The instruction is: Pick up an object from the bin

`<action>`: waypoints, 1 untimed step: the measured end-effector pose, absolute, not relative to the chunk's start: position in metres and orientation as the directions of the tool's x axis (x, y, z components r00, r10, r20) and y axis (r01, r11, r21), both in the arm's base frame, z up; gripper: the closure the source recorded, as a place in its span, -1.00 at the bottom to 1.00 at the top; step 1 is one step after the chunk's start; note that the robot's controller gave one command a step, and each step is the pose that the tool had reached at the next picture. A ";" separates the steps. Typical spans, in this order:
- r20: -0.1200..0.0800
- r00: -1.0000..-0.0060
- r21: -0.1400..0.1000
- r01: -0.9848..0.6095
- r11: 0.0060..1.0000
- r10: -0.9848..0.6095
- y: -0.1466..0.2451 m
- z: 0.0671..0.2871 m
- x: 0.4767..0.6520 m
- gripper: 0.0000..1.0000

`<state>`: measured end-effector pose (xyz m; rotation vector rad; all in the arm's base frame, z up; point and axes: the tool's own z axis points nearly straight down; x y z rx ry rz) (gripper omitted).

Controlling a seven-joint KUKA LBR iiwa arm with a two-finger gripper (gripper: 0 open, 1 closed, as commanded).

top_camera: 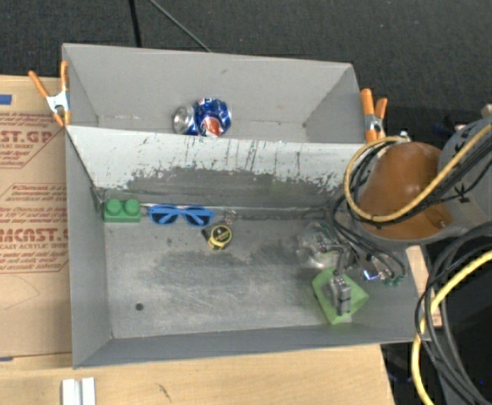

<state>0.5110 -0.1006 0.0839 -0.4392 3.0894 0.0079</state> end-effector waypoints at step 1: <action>-0.023 -0.857 0.021 -0.516 0.856 -0.515 -0.098 0.077 0.504 -1.00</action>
Offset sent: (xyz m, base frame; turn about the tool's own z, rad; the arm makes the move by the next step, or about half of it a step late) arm -0.0138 -0.0183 -0.0139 -0.2565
